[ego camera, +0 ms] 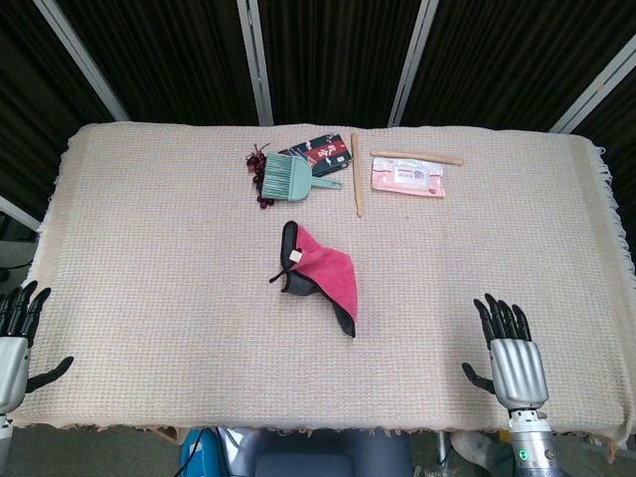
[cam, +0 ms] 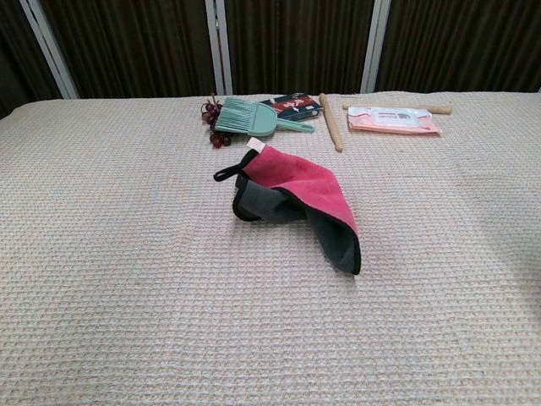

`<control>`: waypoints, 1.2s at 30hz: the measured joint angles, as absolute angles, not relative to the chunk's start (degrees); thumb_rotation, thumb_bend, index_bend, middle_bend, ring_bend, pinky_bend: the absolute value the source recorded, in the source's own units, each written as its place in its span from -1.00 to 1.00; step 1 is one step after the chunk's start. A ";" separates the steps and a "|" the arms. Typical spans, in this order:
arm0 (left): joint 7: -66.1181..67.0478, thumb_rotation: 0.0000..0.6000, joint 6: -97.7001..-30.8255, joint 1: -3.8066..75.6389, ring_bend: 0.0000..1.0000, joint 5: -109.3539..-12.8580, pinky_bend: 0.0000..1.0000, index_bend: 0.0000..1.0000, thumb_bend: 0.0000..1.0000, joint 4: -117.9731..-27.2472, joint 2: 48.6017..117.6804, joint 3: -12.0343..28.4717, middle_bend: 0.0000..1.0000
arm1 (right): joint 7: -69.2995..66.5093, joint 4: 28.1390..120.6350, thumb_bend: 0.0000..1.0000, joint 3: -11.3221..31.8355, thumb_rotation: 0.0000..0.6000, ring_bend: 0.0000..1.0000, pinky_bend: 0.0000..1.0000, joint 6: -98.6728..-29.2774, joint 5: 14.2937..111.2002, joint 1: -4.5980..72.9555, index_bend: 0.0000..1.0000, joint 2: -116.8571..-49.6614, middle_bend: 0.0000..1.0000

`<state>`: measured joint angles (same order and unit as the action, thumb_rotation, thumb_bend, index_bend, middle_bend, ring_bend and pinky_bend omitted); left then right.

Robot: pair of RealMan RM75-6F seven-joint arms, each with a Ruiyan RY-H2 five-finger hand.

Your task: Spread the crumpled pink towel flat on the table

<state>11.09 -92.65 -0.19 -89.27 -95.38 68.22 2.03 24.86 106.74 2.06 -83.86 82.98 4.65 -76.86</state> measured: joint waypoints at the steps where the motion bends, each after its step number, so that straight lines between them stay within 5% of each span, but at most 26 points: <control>1: 11.11 1.00 -92.62 -0.18 -1.00 -89.25 -1.00 -1.00 -1.00 -95.39 68.24 2.04 -1.00 | 24.85 106.76 -0.59 2.05 1.00 -1.00 -1.00 -83.86 82.97 4.64 -1.00 -76.86 -1.00; 24: 11.76 1.00 -92.40 0.00 -1.00 -89.38 -1.00 -1.00 -1.00 -95.30 68.48 2.03 -1.00 | 21.40 107.50 -0.59 1.50 1.00 -1.00 -1.00 -82.97 83.84 4.84 -0.98 -76.56 -1.00; 36: 12.71 1.00 -92.54 0.20 -1.00 -88.80 -1.00 -1.00 -1.00 -94.54 69.08 2.65 -1.00 | 19.14 111.17 -0.59 3.30 1.00 -1.00 -1.00 -77.51 81.88 8.40 -0.30 -77.58 -0.98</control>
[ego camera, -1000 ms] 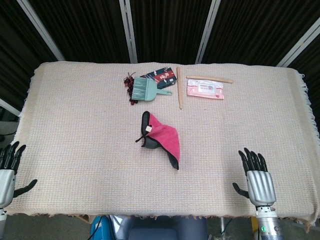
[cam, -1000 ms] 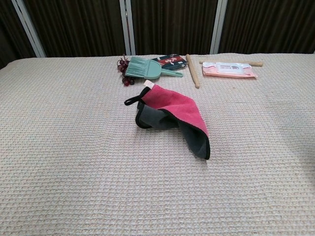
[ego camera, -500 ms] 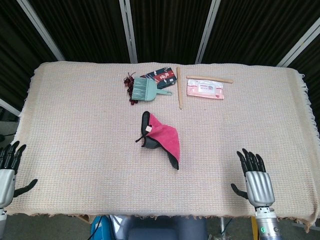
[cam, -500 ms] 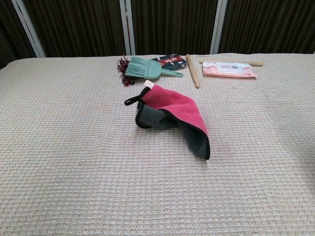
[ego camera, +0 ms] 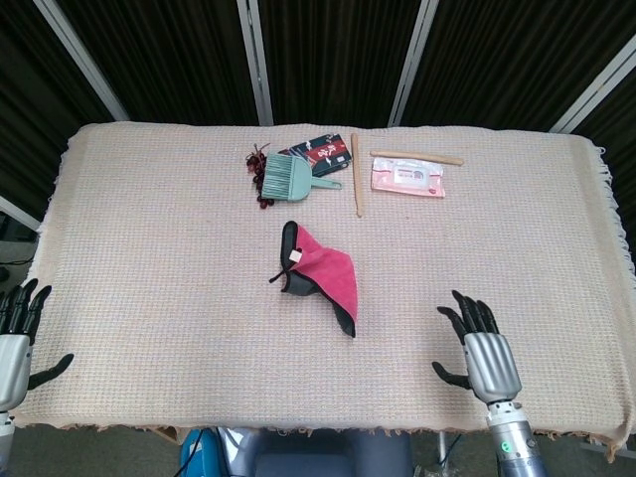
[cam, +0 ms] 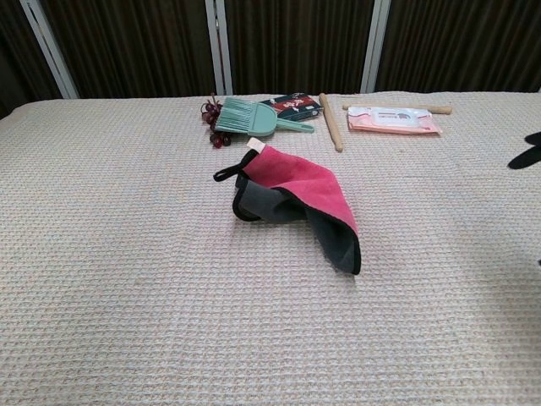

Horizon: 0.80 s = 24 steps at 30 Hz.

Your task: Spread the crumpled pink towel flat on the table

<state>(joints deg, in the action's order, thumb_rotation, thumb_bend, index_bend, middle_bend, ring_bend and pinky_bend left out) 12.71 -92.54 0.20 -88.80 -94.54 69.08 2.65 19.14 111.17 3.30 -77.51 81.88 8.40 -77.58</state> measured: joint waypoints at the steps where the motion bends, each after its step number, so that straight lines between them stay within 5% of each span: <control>1: 12.77 1.00 -92.45 0.24 -1.00 -88.68 -1.00 -1.00 -1.00 -94.47 69.13 2.69 -1.00 | 19.36 111.69 -0.59 3.68 1.00 -1.00 -1.00 -76.80 81.31 9.03 -0.24 -77.99 -0.96; 12: 12.01 1.00 -92.90 0.18 -1.00 -88.40 -1.00 -1.00 -1.00 -94.33 68.81 3.05 -1.00 | 28.86 110.32 -0.59 6.57 1.00 -1.00 -1.00 -72.15 72.87 14.61 -0.20 -90.74 -0.93; 24: 11.85 1.00 -92.63 0.23 -1.00 -88.09 -1.00 -1.00 -1.00 -93.95 68.95 3.00 -1.00 | 33.20 101.21 -0.59 12.52 1.00 -1.00 -1.00 -71.98 63.74 20.53 -0.83 -104.52 -0.94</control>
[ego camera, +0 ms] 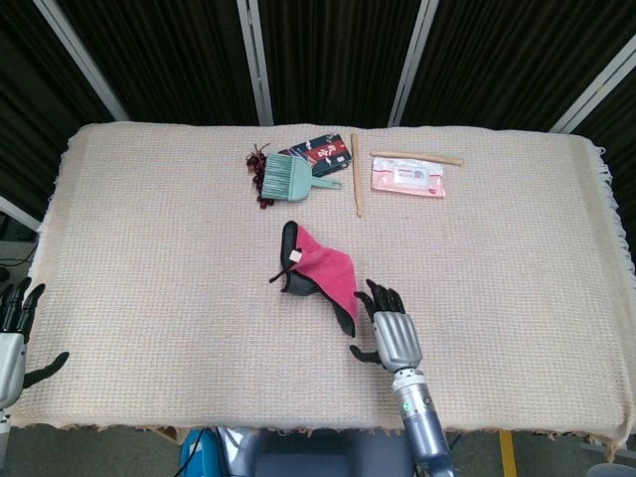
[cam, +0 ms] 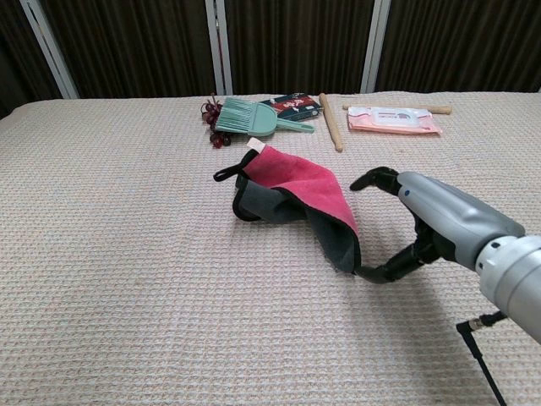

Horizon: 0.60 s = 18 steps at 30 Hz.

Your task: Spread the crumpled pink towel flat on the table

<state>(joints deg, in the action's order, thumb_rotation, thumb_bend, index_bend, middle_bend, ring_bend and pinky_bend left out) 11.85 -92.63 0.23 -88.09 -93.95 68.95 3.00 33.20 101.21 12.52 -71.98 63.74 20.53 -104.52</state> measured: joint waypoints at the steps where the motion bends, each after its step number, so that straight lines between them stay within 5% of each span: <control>1: 11.90 1.00 -92.64 0.25 -1.00 -88.10 -1.00 -1.00 -1.00 -93.92 69.02 3.01 -1.00 | 33.11 100.92 -0.59 12.91 1.00 -1.00 -1.00 -72.25 63.57 20.83 -0.87 -104.95 -0.94; 18: 12.56 1.00 -92.21 0.59 -1.00 -88.16 -1.00 -1.00 -1.00 -93.44 69.79 2.86 -1.00 | 31.81 97.54 -0.59 13.97 1.00 -1.00 -1.00 -73.35 59.52 23.42 -0.98 -109.41 -0.95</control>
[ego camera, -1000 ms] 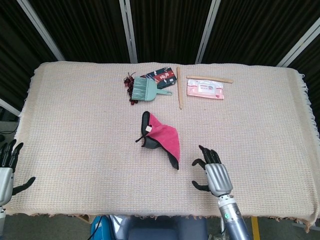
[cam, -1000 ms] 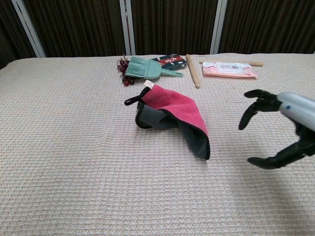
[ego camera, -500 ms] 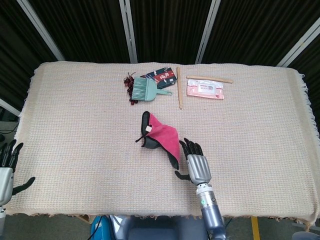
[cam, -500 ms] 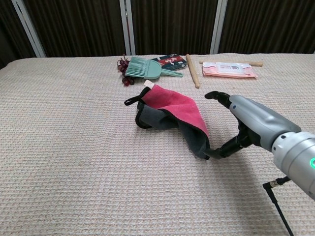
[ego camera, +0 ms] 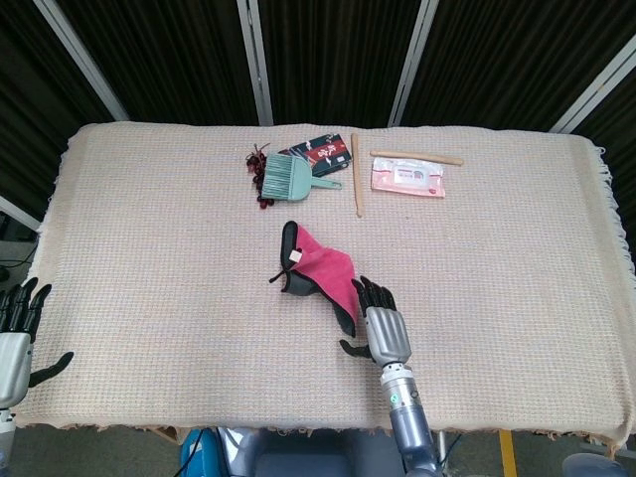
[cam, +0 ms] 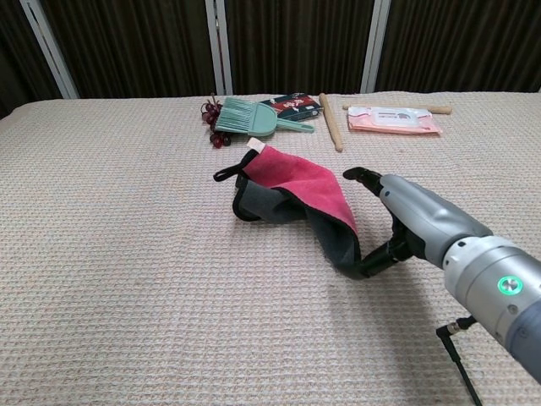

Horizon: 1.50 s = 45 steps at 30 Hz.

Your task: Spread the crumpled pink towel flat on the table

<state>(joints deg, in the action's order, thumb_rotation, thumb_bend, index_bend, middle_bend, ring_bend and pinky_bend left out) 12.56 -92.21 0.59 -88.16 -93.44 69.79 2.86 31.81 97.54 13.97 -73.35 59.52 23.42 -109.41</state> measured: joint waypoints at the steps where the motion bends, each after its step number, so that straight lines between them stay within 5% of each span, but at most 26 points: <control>1: 12.55 1.00 -92.22 0.59 -1.00 -88.17 -1.00 -1.00 -1.00 -93.44 69.80 2.85 -1.00 | 31.68 97.12 -0.59 14.07 1.00 -1.00 -1.00 -73.44 59.57 23.57 -0.98 -109.76 -0.96; 17: 12.46 1.00 -92.43 0.55 -1.00 -88.22 -1.00 -1.00 -1.00 -92.91 70.01 2.85 -1.00 | 30.56 88.79 -0.54 15.83 1.00 -1.00 -1.00 -74.70 59.11 25.48 -0.97 -113.57 -0.95; 20: 12.54 1.00 -92.37 0.54 -1.00 -88.17 -1.00 -1.00 -1.00 -92.81 70.09 2.79 -1.00 | 30.84 88.16 -0.46 15.98 1.00 -1.00 -1.00 -75.71 58.91 25.37 -0.77 -113.62 -0.95; 24: 12.69 1.00 -92.52 0.51 -1.00 -88.44 -1.00 -1.00 -1.00 -92.86 70.17 2.69 -1.00 | 30.64 87.78 -0.33 16.07 1.00 -1.00 -1.00 -77.22 59.56 25.11 -0.23 -113.56 -0.90; 28: 12.69 1.00 -92.70 0.48 -1.00 -88.66 -1.00 -1.00 -1.00 -92.95 70.19 2.63 -1.00 | 30.21 87.13 -0.27 15.40 1.00 -1.00 -1.00 -78.91 60.98 24.57 -0.03 -113.68 -0.81; 45: 12.75 1.00 -92.82 0.44 -1.00 -89.07 -1.00 -1.00 -1.00 -92.89 70.37 2.45 -1.00 | 29.72 88.45 0.09 14.04 1.00 -1.00 -1.00 -78.68 61.87 23.88 0.04 -113.06 -0.77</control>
<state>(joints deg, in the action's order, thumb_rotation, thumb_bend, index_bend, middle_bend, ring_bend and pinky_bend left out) 12.75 -92.82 0.44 -89.07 -92.89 70.37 2.45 29.72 88.45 14.04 -78.68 61.87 23.88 -113.06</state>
